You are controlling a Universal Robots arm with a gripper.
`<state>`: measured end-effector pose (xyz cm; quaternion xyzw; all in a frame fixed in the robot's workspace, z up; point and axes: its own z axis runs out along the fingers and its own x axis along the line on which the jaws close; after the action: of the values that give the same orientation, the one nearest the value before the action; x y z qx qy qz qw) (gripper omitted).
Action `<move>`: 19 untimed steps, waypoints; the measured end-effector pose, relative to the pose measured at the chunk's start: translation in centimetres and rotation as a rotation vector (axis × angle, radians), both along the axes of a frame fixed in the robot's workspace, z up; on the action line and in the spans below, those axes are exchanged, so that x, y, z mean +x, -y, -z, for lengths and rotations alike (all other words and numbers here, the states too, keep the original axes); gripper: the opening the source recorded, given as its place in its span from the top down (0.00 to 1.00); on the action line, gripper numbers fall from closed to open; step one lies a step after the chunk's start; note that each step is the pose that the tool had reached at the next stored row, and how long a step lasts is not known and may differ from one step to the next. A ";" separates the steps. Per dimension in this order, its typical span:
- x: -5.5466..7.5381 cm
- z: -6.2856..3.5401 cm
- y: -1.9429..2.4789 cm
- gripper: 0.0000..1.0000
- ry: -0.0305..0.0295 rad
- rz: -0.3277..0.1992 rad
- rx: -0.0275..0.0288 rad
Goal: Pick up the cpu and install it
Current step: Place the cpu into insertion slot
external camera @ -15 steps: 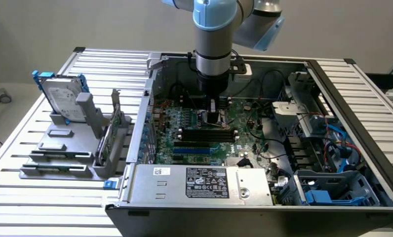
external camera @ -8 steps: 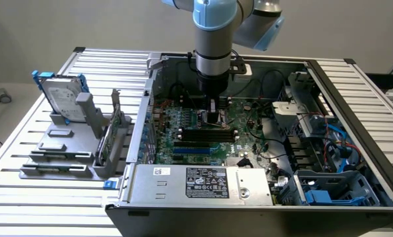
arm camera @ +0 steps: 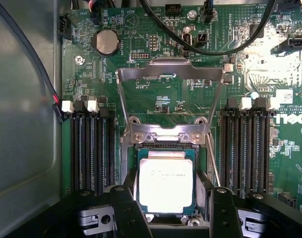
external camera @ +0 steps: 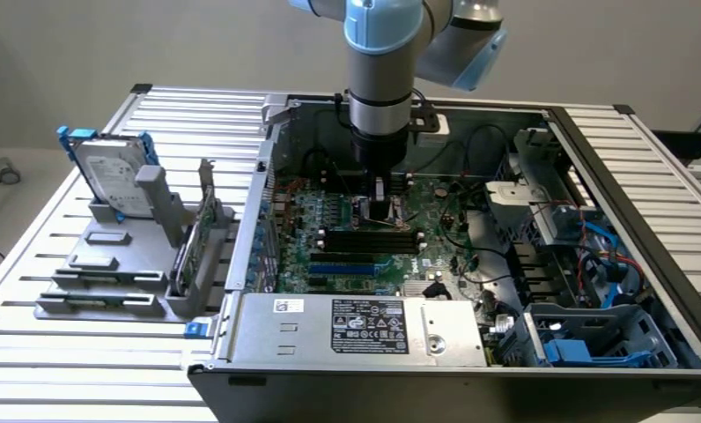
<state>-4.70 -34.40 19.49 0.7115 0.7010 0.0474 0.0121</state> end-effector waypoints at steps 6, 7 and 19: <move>0.0 0.02 0.00 0.45 0.0000 0.000 -0.0042; 0.0 0.02 0.00 0.45 0.0001 0.000 -0.0051; 0.0 0.04 -0.04 0.45 0.0001 0.000 -0.0130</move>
<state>-4.65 -34.36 19.45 0.7114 0.7013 0.0429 0.0168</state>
